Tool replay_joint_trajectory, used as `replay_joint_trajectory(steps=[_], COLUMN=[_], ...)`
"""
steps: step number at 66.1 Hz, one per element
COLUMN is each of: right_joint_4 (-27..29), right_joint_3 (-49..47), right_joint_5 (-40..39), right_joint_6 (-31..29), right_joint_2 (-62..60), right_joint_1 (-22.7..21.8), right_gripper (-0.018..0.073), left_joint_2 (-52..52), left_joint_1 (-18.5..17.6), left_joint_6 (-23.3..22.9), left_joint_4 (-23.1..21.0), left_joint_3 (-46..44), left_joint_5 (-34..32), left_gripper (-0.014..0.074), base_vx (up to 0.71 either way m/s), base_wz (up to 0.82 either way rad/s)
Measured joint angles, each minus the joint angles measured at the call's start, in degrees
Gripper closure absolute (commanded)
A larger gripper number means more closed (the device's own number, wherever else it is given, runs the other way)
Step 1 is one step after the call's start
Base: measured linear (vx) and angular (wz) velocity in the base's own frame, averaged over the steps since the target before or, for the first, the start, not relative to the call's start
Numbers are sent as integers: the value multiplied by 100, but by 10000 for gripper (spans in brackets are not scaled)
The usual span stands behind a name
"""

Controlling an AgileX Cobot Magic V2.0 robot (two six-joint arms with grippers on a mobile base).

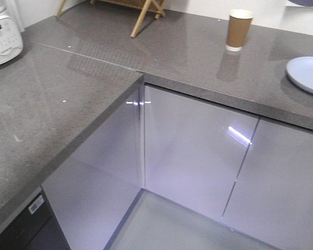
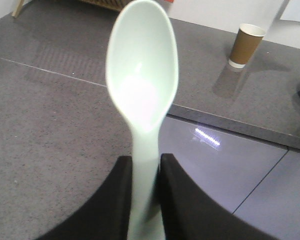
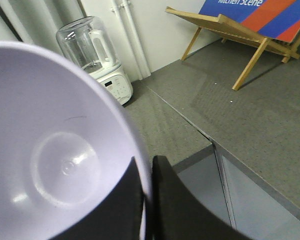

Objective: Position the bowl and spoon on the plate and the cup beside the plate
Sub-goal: 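Drive the base toward the counter with the pale blue plate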

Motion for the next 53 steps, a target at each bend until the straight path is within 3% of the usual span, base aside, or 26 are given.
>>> replay_joint_trajectory(steps=[53], right_joint_4=[0], right_joint_3=[0], right_joint_5=[0], right_joint_6=[0], right_joint_2=[0], right_joint_1=[0], right_gripper=[565], left_joint_2=[0], left_joint_1=[0], left_joint_6=[0], left_joint_4=[-3], left_joint_3=[0], left_joint_5=[0], left_gripper=[603], base_vx=[-4], base_wz=[-32])
